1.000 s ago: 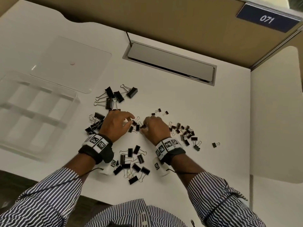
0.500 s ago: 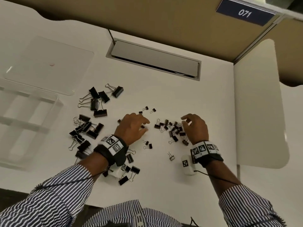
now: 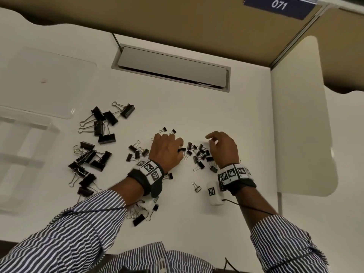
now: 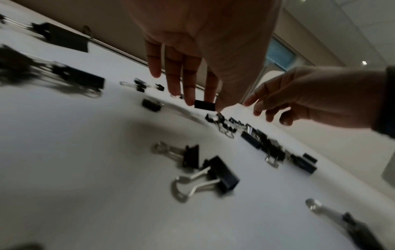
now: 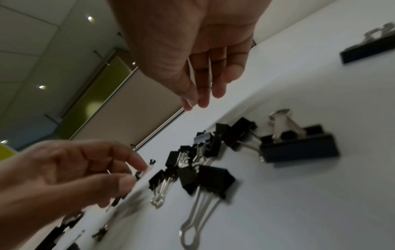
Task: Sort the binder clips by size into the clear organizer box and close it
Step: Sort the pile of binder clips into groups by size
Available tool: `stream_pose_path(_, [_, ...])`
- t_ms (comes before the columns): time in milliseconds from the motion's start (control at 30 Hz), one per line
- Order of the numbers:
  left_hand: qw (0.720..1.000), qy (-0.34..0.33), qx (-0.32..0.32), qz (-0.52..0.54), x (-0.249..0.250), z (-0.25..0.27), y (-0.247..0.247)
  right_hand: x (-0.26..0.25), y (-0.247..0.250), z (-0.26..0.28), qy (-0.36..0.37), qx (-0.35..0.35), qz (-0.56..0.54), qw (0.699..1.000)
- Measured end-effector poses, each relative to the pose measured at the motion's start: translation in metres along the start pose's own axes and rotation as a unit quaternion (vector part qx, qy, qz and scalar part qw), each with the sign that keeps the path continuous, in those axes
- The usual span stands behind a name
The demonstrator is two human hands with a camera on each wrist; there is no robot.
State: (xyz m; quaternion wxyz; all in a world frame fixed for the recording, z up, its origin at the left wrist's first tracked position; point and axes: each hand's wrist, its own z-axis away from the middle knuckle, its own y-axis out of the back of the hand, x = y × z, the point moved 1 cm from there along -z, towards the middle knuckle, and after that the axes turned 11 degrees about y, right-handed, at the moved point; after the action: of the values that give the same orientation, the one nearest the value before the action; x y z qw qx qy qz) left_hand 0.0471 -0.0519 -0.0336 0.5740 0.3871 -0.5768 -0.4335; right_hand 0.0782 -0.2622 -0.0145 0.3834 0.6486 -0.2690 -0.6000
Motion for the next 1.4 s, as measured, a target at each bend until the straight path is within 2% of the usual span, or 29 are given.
stream_pose_path(100, [0.997, 0.034, 0.016, 0.073, -0.011, 0.006, 0.017, -0.013, -0.010, -0.004, 0.059, -0.061, 0.004, 0.996])
stream_pose_path(233, [0.982, 0.096, 0.024, 0.158, -0.040, 0.022, 0.047, -0.031, -0.031, -0.004, 0.126, -0.154, 0.077, 0.977])
stream_pose_path(367, [0.971, 0.163, 0.035, 0.173, -0.085, 0.054, 0.067, -0.035, -0.039, -0.006, 0.141, -0.146, 0.102, 0.974])
stream_pose_path(500, [0.971, 0.191, 0.028, 0.144, -0.120, 0.087, 0.072, -0.034, -0.038, -0.010, 0.108, -0.138, 0.072, 0.982])
stream_pose_path(633, [0.977, 0.174, 0.014, 0.125, -0.133, 0.100, 0.065, -0.032, -0.032, -0.013, 0.092, -0.138, 0.064, 0.984])
stream_pose_path(833, [0.987, 0.129, 0.005, 0.095, -0.115, 0.089, 0.055, -0.031, -0.028, -0.013, 0.079, -0.097, 0.090, 0.988])
stream_pose_path(1000, [0.989, 0.113, -0.002, 0.095, -0.120, 0.089, 0.050, -0.029, -0.023, -0.011, 0.014, -0.048, 0.093, 0.994])
stream_pose_path(1200, [0.992, 0.088, -0.004, 0.090, -0.138, 0.100, 0.053, -0.037, -0.030, 0.000, 0.118, -0.114, 0.152, 0.975])
stream_pose_path(1300, [0.992, 0.088, 0.000, 0.086, -0.141, 0.101, 0.056, -0.041, -0.034, 0.002, 0.126, -0.114, 0.193, 0.966])
stream_pose_path(1400, [0.992, 0.070, 0.017, 0.099, -0.143, 0.102, 0.058, -0.042, -0.033, 0.000, 0.104, -0.100, 0.218, 0.965])
